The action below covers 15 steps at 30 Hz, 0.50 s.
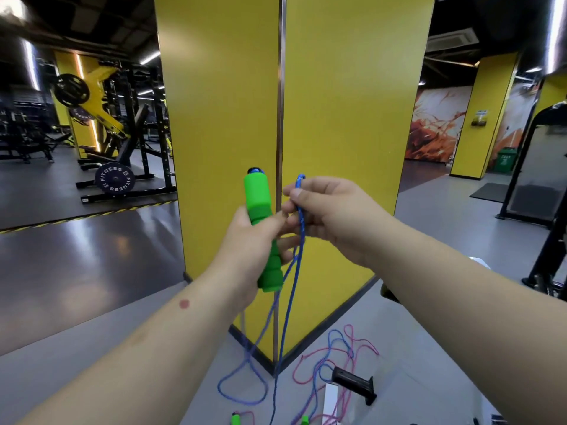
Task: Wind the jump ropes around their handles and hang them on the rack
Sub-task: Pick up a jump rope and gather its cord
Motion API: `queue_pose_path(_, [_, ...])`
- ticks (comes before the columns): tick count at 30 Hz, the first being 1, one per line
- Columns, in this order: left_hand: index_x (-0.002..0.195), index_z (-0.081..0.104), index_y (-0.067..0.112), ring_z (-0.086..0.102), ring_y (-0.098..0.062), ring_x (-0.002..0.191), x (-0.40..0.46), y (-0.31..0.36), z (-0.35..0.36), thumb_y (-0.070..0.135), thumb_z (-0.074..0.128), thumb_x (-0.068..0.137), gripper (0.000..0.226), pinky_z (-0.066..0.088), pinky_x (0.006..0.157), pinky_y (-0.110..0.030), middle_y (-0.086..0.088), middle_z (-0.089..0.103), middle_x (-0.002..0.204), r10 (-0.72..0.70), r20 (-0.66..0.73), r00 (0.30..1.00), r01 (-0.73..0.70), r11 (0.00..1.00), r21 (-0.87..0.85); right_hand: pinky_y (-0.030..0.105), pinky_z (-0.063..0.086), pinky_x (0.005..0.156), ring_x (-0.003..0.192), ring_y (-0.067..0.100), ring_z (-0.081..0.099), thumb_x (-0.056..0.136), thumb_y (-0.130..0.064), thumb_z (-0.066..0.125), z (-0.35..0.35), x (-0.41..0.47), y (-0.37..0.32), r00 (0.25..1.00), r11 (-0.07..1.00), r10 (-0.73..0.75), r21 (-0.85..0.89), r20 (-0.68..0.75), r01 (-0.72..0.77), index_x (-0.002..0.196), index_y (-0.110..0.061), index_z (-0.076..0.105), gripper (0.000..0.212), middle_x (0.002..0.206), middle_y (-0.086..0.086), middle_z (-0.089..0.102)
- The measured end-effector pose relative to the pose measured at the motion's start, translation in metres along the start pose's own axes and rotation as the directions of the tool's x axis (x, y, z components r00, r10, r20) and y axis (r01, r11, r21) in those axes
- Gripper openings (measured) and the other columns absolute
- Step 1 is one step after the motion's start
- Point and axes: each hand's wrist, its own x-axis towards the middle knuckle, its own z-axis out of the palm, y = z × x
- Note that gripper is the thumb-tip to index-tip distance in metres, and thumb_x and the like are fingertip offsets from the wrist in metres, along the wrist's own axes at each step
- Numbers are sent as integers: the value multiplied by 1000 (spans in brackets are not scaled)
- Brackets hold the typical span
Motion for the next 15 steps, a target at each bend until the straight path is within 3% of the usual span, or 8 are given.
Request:
queue_pose_path(3, [103, 51, 20, 77, -25, 87, -11, -6, 4, 11, 66, 96, 19, 50, 53, -26, -7, 77, 93, -31, 70, 997, 32, 999, -19, 35, 59, 79, 73, 16, 66, 99, -14, 59, -4, 10, -4, 997, 1000, -9, -4, -74, 9, 102, -8, 68, 11, 84, 5, 71])
queue_pose_path(6, [103, 52, 17, 72, -26, 80, -8, -4, 6, 1, 71, 90, 28, 51, 55, -28, -6, 74, 80, 39, 69, 997, -42, 999, 35, 37, 57, 74, 79, 22, 63, 100, -19, 58, -4, 11, 5, 994, 995, 73, 74, -80, -67, 103, -7, 66, 15, 87, 8, 70])
queue_pose_path(8, [100, 52, 14, 67, -27, 75, -1, 4, 5, -1, 72, 89, 27, 54, 58, -30, -2, 72, 73, 80, 38, 996, -80, 997, 16, 38, 57, 76, 79, 24, 61, 102, -30, 54, -5, 7, 16, 981, 973, 195, 130, -7, -192, 99, -11, 65, 23, 84, 8, 67])
queue_pose_path(11, [95, 52, 16, 67, -25, 72, 12, 22, 0, 3, 73, 90, 25, 56, 59, -29, -4, 74, 74, 120, -39, 992, -119, 992, 36, 46, 49, 100, 91, 26, 68, 102, -35, 45, -9, -6, 29, 913, 928, 333, 94, 235, -362, 98, -15, 66, 29, 91, 7, 70])
queue_pose_path(13, [97, 52, 15, 70, -24, 73, 20, 31, -5, 5, 74, 90, 25, 57, 58, -29, -5, 76, 76, 158, -68, 985, -154, 986, 62, 45, 50, 98, 94, 25, 69, 101, -22, 50, -11, -10, 30, 916, 951, 304, -32, 262, -307, 108, -11, 67, 21, 94, 8, 71])
queue_pose_path(15, [101, 52, 14, 73, -21, 76, 24, 32, -8, 10, 74, 91, 25, 55, 58, -28, -6, 77, 85, 186, -91, 978, -177, 980, 93, 43, 54, 91, 85, 22, 68, 100, -11, 54, -10, -8, 25, 964, 979, 195, -101, 181, -179, 112, -6, 66, 18, 90, 7, 70])
